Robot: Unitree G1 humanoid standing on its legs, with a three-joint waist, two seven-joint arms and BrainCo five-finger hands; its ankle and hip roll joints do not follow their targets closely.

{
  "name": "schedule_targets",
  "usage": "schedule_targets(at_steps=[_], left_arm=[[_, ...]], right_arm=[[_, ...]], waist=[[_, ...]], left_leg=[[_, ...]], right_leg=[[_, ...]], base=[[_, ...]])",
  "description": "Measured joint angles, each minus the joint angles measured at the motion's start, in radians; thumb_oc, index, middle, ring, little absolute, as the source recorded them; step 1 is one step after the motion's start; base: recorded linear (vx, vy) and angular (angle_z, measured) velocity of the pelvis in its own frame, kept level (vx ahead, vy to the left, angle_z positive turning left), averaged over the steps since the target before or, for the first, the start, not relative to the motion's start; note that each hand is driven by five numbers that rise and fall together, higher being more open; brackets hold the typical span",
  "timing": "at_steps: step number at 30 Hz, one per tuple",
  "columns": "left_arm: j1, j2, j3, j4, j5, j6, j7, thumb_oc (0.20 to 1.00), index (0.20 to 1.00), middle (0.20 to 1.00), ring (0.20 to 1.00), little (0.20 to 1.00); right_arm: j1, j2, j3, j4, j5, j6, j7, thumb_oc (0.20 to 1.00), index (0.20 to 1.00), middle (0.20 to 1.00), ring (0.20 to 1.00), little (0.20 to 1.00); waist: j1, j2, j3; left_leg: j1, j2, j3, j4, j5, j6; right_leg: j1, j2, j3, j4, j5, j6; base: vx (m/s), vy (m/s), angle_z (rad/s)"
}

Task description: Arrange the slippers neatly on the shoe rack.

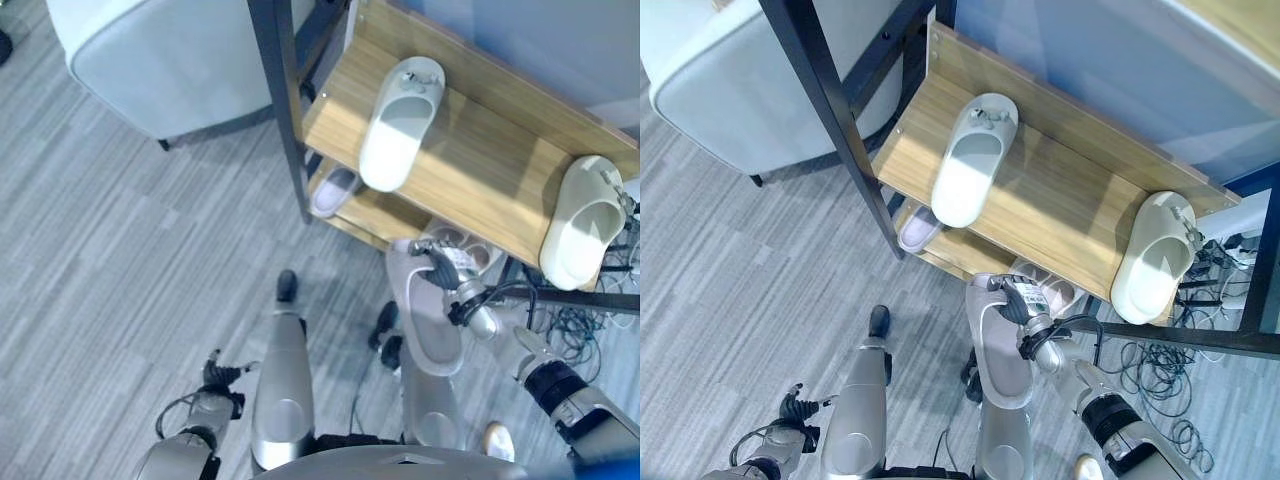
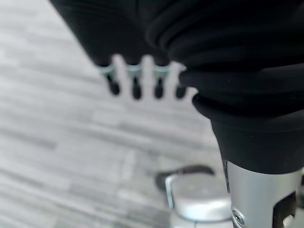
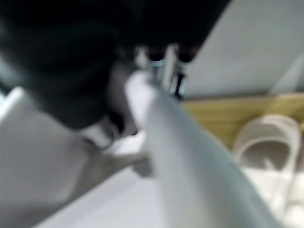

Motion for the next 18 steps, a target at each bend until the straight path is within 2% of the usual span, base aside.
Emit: schedule_targets(at_steps=[2, 3, 4, 5, 6, 8, 10, 12, 13, 15, 16, 17, 18], left_arm=[[-0.025, 0.024, 0.018, -0.03, -0.01, -0.014, 0.007, 1.0, 1.0, 1.0, 1.0, 1.0], [-0.034, 0.043, 0.02, -0.035, -0.019, -0.017, 0.025, 1.0, 1.0, 1.0, 1.0, 1.0], [-0.028, 0.052, 0.026, -0.036, -0.02, -0.02, 0.032, 1.0, 1.0, 1.0, 1.0, 1.0], [-0.041, 0.068, 0.006, -0.044, -0.022, -0.022, 0.044, 1.0, 1.0, 1.0, 1.0, 1.0], [-0.081, 0.074, 0.007, -0.061, -0.031, -0.025, 0.046, 1.0, 1.0, 1.0, 1.0, 1.0], [-0.125, 0.074, 0.005, -0.075, -0.049, -0.027, 0.047, 1.0, 1.0, 1.0, 1.0, 1.0], [-0.133, 0.085, 0.0, -0.094, -0.055, -0.034, 0.061, 1.0, 1.0, 1.0, 1.0, 1.0], [-0.147, 0.089, -0.007, -0.114, -0.057, -0.041, 0.065, 1.0, 1.0, 1.0, 1.0, 1.0], [-0.135, 0.09, -0.03, -0.114, -0.062, -0.041, 0.067, 1.0, 1.0, 1.0, 1.0, 1.0], [-0.107, 0.095, -0.028, -0.115, -0.079, -0.042, 0.07, 1.0, 1.0, 1.0, 1.0, 1.0], [-0.105, 0.102, -0.027, -0.117, -0.09, -0.041, 0.073, 1.0, 1.0, 1.0, 1.0, 1.0], [-0.102, 0.108, -0.034, -0.13, -0.094, -0.043, 0.074, 1.0, 1.0, 1.0, 1.0, 1.0], [-0.084, 0.105, -0.032, -0.144, -0.096, -0.042, 0.077, 1.0, 1.0, 1.0, 1.0, 1.0]], right_arm=[[-0.011, -0.036, -0.003, -0.017, 0.026, 0.003, 0.0, 0.2, 0.2, 0.2, 0.2, 0.2], [-0.016, -0.049, -0.017, -0.071, 0.026, 0.001, -0.005, 0.2, 0.2, 0.2, 0.2, 0.2], [-0.074, -0.06, 0.008, -0.103, 0.03, 0.001, -0.006, 0.2, 0.2, 0.2, 0.2, 0.2], [-0.161, -0.073, 0.016, -0.143, 0.049, -0.005, -0.019, 0.2, 0.2, 0.2, 0.2, 0.2], [-0.293, -0.073, 0.034, -0.14, 0.065, -0.012, -0.034, 0.2, 0.2, 0.2, 0.2, 0.2], [-0.395, -0.083, 0.072, -0.109, 0.064, -0.012, -0.035, 0.2, 0.2, 0.2, 0.2, 0.2], [-0.404, -0.096, 0.051, -0.111, 0.067, -0.013, -0.058, 0.2, 0.2, 0.2, 0.2, 0.2], [-0.4, -0.097, 0.025, -0.09, 0.076, -0.001, -0.066, 0.2, 0.2, 0.2, 0.2, 0.2], [-0.387, -0.12, 0.028, -0.084, 0.109, 0.0, -0.065, 0.2, 0.2, 0.2, 0.2, 0.2], [-0.37, -0.144, 0.01, -0.107, 0.144, 0.0, -0.073, 0.2, 0.2, 0.2, 0.2, 0.2], [-0.367, -0.159, -0.009, -0.112, 0.16, 0.002, -0.081, 0.2, 0.2, 0.2, 0.2, 0.2], [-0.352, -0.183, -0.028, -0.132, 0.167, 0.001, -0.084, 0.2, 0.2, 0.2, 0.2, 0.2], [-0.342, -0.215, -0.038, -0.152, 0.172, 0.002, -0.089, 0.2, 0.2, 0.2, 0.2, 0.2]], waist=[[0.005, 0.019, 0.012], [0.004, 0.024, 0.023], [0.006, 0.037, 0.022], [0.0, 0.044, 0.023], [0.005, 0.064, 0.036], [0.011, 0.081, 0.051], [-0.003, 0.077, 0.04], [-0.009, 0.077, 0.043], [-0.007, 0.075, 0.041], [-0.015, 0.077, 0.035], [-0.034, 0.075, 0.032], [-0.038, 0.067, 0.027], [-0.036, 0.068, 0.022]], left_leg=[[-0.097, -0.019, -0.032, 0.138, -0.055, -0.001], [-0.13, -0.023, -0.035, 0.19, -0.07, 0.0], [-0.166, -0.026, -0.035, 0.243, -0.088, 0.002], [-0.253, -0.039, -0.033, 0.367, -0.131, 0.01], [-0.389, -0.045, -0.041, 0.504, -0.164, 0.01], [-0.522, -0.057, -0.045, 0.684, -0.216, 0.016], [-0.613, -0.064, -0.046, 0.763, -0.236, 0.017], [-0.668, -0.063, -0.046, 0.777, -0.235, 0.016], [-0.696, -0.067, -0.045, 0.824, -0.247, 0.029], [-0.744, -0.067, -0.046, 0.9, -0.266, 0.031], [-0.792, -0.067, -0.047, 0.921, -0.268, 0.027], [-0.823, -0.068, -0.042, 0.94, -0.276, 0.025], [-0.845, -0.08, -0.042, 1.064, -0.302, 0.055]], right_leg=[[-0.083, -0.028, 0.011, 0.145, -0.064, -0.001], [-0.117, -0.041, 0.021, 0.195, -0.082, -0.017], [-0.148, -0.044, 0.036, 0.249, -0.094, 0.002], [-0.246, -0.071, 0.071, 0.373, -0.145, -0.019], [-0.385, -0.087, 0.105, 0.506, -0.177, -0.029], [-0.524, -0.104, 0.157, 0.68, -0.222, -0.034], [-0.62, -0.116, 0.195, 0.767, -0.249, -0.031], [-0.675, -0.12, 0.194, 0.78, -0.249, -0.034], [-0.714, -0.115, 0.222, 0.819, -0.251, -0.037], [-0.765, -0.114, 0.25, 0.887, -0.258, -0.028], [-0.808, -0.115, 0.254, 0.909, -0.264, -0.024], [-0.847, -0.113, 0.269, 0.93, -0.272, -0.036], [-0.878, -0.119, 0.291, 0.968, -0.275, -0.041]], base=[[-0.03, -0.008, 0.3], [-0.12, 0.032, 0.05], [-0.17, 0.058, -0.02], [-0.12, 0.06, -0.11], [-0.13, 0.062, -0.13], [-0.12, 0.049, -0.13], [-0.02, 0.011, 0.04], [0.0, 0.024, -0.02], [0.01, 0.025, -0.23], [0.02, 0.012, -0.19], [0.0, 0.0, 0.0], [0.04, -0.006, -0.02], [0.04, -0.011, -0.21]])
